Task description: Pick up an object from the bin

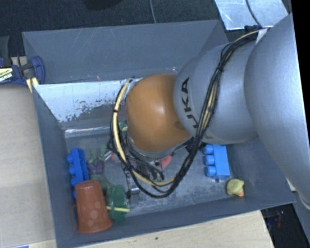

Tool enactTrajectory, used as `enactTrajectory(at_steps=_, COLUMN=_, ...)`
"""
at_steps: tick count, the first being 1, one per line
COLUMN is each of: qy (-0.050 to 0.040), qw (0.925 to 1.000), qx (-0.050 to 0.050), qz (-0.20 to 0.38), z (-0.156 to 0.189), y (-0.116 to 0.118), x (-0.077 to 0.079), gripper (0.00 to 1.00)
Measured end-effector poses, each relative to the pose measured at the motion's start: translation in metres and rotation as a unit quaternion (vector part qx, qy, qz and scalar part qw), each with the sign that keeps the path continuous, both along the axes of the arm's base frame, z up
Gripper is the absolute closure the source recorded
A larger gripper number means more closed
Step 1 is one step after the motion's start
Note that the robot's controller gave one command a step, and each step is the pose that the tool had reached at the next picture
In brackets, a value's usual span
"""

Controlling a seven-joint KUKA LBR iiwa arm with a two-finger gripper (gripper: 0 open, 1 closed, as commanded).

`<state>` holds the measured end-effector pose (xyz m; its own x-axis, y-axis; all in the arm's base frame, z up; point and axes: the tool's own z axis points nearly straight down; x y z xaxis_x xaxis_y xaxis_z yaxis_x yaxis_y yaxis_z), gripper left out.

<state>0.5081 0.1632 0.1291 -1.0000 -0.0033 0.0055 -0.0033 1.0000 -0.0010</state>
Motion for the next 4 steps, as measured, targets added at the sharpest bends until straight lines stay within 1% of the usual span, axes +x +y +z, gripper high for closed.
enactTrajectory(at_steps=1, qy=-0.0027, qw=1.0, qx=0.001, qz=-0.001, z=0.004, y=0.0, x=0.001, gripper=0.0)
enactTrajectory(at_steps=2, qy=-0.0033, qw=0.9975, qx=0.0, qz=0.07, z=-0.003, y=0.015, x=-0.005, gripper=0.0)
enactTrajectory(at_steps=3, qy=-0.0019, qw=0.9923, qx=0.002, qz=0.124, z=0.008, y=0.015, x=-0.007, gripper=0.0)
enactTrajectory(at_steps=4, qy=-0.003, qw=0.9931, qx=0.002, qz=0.117, z=-0.002, y=0.004, x=-0.016, gripper=0.0)
